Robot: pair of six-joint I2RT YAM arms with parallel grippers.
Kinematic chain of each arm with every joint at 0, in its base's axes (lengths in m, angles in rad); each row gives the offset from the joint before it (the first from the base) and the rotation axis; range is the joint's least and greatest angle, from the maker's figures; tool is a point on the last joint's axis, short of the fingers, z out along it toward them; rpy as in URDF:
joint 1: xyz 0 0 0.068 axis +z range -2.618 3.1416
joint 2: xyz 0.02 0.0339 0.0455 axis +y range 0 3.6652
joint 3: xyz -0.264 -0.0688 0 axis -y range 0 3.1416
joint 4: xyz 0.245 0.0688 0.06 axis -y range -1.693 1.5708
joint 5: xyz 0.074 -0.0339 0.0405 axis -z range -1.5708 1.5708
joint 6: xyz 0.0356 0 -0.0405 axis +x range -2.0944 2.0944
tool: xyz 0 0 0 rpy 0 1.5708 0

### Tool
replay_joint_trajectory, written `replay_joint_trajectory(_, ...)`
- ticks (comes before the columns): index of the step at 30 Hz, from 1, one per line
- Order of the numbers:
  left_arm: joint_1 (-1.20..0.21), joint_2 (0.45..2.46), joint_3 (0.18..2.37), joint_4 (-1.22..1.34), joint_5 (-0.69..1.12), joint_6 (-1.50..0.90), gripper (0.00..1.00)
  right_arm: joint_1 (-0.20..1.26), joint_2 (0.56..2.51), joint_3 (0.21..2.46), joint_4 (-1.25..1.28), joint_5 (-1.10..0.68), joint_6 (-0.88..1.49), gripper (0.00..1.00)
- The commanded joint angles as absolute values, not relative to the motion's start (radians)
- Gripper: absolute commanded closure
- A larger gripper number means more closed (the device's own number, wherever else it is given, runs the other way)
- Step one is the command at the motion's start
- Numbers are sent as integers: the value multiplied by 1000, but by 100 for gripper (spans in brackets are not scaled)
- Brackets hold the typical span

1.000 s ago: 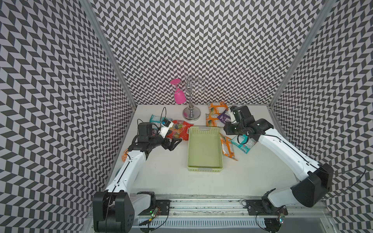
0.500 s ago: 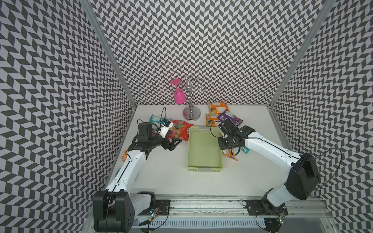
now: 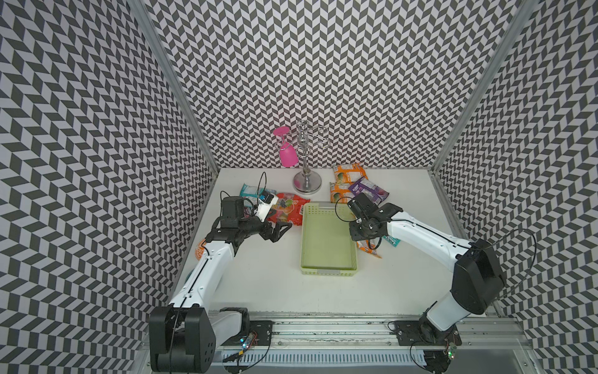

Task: Put the candies in the basket
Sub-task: Pick up the candy at the center of the board.

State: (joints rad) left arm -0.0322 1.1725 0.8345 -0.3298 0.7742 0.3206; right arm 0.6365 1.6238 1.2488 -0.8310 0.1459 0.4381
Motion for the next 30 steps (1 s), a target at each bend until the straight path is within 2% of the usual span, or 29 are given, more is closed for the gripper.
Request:
replay_joint_trajectory(1,-26,1167,848,-318,792,323,1,637,1629,1226,-787,171,430,71)
replay_joint_trajectory(6,-26,1165,858,-330,788,319,1,628,1621,1217,-782,177,428,80)
replay_joint_trajectory(11,-25,1166,856,-332,779,322,1,614,1608,1246,-814,207,406,99)
replay_joint_trajectory(25,-23,1163,847,-322,785,320,1,588,1520,1428,-954,346,198,100)
replay_joint_trajectory(30,-22,1159,843,-312,793,315,1,588,1482,1496,-954,337,90,100)
